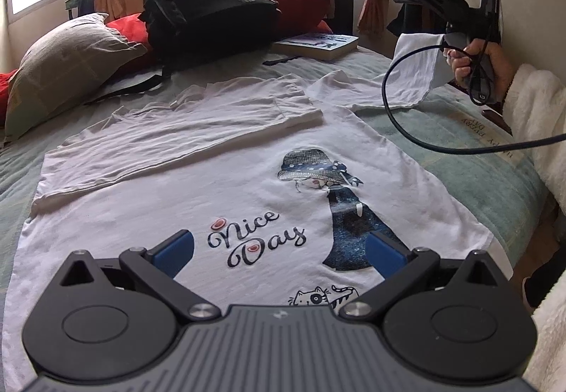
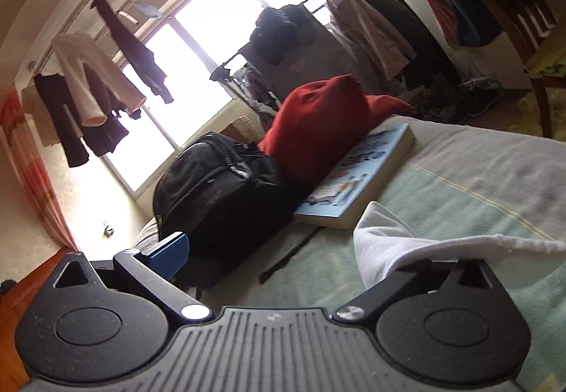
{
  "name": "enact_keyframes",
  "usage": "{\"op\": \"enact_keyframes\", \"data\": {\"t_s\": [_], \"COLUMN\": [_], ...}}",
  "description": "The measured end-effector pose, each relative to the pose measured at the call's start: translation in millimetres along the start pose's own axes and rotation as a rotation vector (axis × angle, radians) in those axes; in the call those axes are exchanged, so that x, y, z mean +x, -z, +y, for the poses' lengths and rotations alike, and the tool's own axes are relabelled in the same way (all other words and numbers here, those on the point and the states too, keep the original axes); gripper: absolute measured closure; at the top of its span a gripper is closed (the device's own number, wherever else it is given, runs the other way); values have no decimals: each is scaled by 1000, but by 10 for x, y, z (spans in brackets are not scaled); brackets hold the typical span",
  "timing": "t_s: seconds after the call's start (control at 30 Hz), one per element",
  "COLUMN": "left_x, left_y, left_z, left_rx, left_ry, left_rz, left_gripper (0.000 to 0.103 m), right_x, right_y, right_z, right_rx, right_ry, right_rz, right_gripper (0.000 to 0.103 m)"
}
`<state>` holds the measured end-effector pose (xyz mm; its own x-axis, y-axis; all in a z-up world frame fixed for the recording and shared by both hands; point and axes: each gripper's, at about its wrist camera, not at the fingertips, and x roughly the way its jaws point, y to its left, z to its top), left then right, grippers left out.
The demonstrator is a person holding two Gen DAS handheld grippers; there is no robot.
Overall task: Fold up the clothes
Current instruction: 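Grasp the other sleeve's end with the right gripper and lift it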
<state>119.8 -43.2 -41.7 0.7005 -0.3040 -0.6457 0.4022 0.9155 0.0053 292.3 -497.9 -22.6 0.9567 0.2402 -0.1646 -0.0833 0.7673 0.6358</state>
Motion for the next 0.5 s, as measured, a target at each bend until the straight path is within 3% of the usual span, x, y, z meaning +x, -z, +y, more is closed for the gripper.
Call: {"op": "enact_keyframes", "data": {"t_s": [0.5], "left_x": [-147], "left_y": [105], "left_z": [276], "left_rx": [-6], "left_ry": [-10], "left_rz": [-5], "left_gripper": [1], "right_x": [329], "right_y": [120], "right_z": [1144], "right_rx": [-147], "right_ry": [-119], "right_rz": [87], "right_gripper": [0]}}
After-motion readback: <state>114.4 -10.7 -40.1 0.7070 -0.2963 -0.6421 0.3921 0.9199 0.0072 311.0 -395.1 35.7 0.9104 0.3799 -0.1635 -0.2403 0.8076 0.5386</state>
